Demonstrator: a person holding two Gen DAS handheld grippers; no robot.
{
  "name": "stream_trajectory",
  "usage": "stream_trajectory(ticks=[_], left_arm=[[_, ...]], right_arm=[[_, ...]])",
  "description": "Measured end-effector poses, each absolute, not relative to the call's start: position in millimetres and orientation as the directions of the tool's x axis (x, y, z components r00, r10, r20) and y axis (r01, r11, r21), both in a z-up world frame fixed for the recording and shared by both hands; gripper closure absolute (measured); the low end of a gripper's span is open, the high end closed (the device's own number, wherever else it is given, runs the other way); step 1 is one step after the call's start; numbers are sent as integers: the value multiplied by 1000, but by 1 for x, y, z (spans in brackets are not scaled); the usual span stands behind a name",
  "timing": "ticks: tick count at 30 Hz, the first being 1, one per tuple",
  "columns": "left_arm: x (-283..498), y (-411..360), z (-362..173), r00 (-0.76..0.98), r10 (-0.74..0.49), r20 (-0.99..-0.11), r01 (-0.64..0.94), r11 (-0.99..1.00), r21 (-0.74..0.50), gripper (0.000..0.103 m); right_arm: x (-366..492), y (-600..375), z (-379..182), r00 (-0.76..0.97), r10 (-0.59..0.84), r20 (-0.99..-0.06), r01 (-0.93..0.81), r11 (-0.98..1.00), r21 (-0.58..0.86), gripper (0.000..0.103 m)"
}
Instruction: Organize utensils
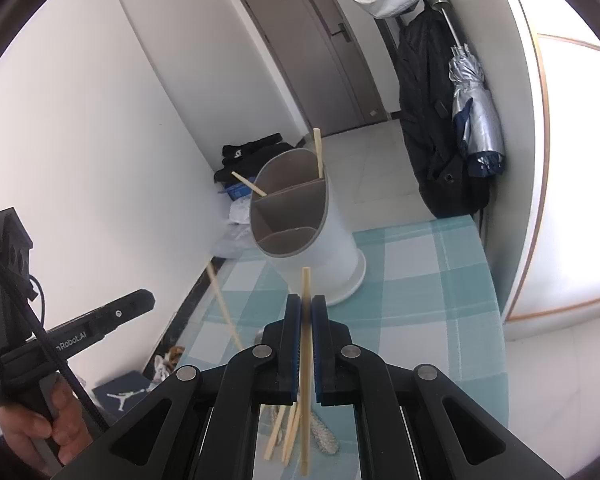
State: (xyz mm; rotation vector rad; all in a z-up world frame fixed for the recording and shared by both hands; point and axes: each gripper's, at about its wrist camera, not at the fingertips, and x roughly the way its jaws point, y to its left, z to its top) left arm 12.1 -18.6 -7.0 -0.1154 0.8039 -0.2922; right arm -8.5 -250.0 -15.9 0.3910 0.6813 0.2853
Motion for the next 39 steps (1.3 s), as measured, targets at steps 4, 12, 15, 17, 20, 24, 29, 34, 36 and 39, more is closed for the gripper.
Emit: stream_trajectory(ticks=[4,12,15,17,20,24,29,34,36,39], left_arm=[[12,-17,-7,641,-314,-700,230,949,-216,103],[47,24,-38,551,-278,-787,107,959,-264,97],[71,31,-63,484,-244,-840,43,966,-256,45],[82,33,-71,488,-246,-837,22,963,-269,44],[110,20,-86,459,-176,-871,33,983,-181,43],[150,18,-112,397,-138,-907,-18,987,-158,43],[184,11,-131,366,-102,-925,-47,991,-128,43],[197,9,-140,355,-57,-933,-72,994,-88,46],[196,1,-138,365,-8,-931,-48,998,-28,69],[197,-6,-138,369,12,-929,-36,999,-2,85]], right_arm=[[-9,-247,-13,748,375,-548,-135,894,428,99],[0,-247,-7,733,391,-557,-161,895,416,99],[6,-247,-8,723,395,-567,-174,898,404,99],[10,-250,-12,722,394,-569,-168,897,408,99],[17,-255,-22,715,398,-575,-147,889,433,99],[28,-263,-30,709,404,-578,-122,877,464,99],[42,-271,-36,703,413,-579,-108,867,487,99],[55,-272,-44,692,414,-591,-106,868,485,99],[58,-273,-47,685,423,-592,-103,862,496,99],[61,-272,-49,682,424,-596,-105,863,494,99]])
